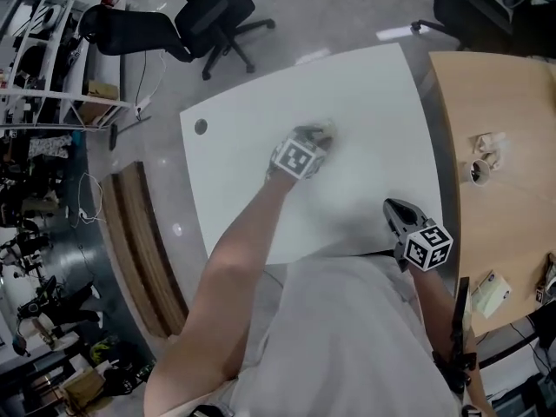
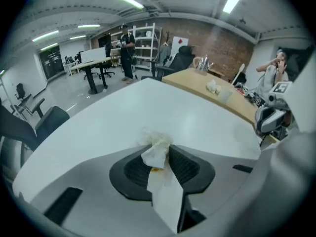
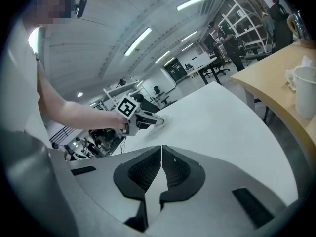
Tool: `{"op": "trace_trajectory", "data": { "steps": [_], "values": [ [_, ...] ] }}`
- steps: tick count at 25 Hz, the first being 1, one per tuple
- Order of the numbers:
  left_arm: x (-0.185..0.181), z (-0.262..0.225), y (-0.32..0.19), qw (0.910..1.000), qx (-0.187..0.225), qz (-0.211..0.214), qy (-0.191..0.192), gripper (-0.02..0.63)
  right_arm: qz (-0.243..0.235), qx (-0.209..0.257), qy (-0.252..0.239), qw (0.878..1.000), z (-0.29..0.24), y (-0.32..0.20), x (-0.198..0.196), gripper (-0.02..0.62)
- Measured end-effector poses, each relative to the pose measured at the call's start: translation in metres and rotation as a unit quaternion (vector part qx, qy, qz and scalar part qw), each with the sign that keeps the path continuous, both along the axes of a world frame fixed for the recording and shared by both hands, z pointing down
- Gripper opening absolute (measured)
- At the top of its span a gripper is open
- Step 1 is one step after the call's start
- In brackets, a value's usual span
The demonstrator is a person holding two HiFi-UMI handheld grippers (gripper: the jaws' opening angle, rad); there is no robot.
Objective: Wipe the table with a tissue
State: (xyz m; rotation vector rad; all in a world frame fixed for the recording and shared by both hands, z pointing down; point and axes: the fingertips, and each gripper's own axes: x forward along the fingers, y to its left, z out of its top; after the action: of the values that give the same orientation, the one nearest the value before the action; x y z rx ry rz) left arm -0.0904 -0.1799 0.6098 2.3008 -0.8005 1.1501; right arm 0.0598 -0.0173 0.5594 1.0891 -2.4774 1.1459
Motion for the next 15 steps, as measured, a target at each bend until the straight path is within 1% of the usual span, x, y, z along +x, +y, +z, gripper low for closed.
{"op": "trace_trajectory", "data": {
  "steps": [2,4,7,9,11,15],
  "values": [
    [0.021,-0.014,0.017,0.9988,0.021,-0.022,0.038,0.101,-0.001,0.006,-0.002,1.0,0.001,-0.001,0.005,0.017],
    [0.034,-0.029,0.033,0.9962,0.041,-0.038,0.066,0.101,-0.003,0.012,-0.004,1.0,0.002,-0.002,0.009,0.017],
    [0.036,-0.063,0.056,0.9911,0.075,-0.058,0.094,0.101,-0.015,0.018,-0.011,1.0,-0.001,-0.003,0.006,0.017],
    [0.034,-0.09,0.071,0.9853,0.09,-0.088,0.116,0.101,-0.027,0.02,-0.016,0.999,-0.004,-0.005,0.006,0.017],
    [0.029,-0.109,0.087,0.9774,0.099,-0.125,0.139,0.101,-0.037,0.023,-0.021,0.999,-0.004,-0.008,0.007,0.017],
    [0.009,-0.124,0.129,0.9628,0.107,-0.189,0.161,0.101,-0.051,0.028,-0.027,0.998,-0.003,-0.016,0.004,0.017]
  ]
}}
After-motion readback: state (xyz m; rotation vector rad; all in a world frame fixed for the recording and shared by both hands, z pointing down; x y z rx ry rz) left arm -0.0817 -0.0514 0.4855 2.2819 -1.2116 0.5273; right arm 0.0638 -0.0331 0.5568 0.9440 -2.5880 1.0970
